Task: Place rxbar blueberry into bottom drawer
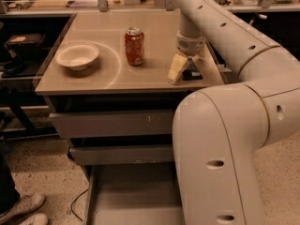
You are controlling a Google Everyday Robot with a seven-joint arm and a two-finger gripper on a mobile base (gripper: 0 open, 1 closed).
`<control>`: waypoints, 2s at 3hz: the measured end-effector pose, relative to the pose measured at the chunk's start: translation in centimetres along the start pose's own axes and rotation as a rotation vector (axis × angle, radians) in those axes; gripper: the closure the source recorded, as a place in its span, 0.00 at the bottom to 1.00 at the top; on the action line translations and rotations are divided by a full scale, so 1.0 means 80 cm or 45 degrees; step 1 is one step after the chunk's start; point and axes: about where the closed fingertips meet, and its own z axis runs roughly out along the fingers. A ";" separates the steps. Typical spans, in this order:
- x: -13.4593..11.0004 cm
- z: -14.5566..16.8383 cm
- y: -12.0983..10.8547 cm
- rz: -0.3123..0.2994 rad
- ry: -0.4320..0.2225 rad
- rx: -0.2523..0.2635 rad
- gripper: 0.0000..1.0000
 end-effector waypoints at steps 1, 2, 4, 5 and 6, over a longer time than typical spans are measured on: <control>0.000 0.000 0.000 0.000 0.000 0.000 0.89; 0.000 0.000 0.000 0.000 0.000 0.000 1.00; 0.000 -0.023 -0.001 0.000 0.000 0.000 1.00; 0.001 -0.040 -0.002 0.000 0.000 0.000 1.00; 0.001 -0.040 -0.002 0.001 -0.001 0.001 1.00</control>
Offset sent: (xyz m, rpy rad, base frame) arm 0.0000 0.0000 0.0000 0.0000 0.0000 0.0000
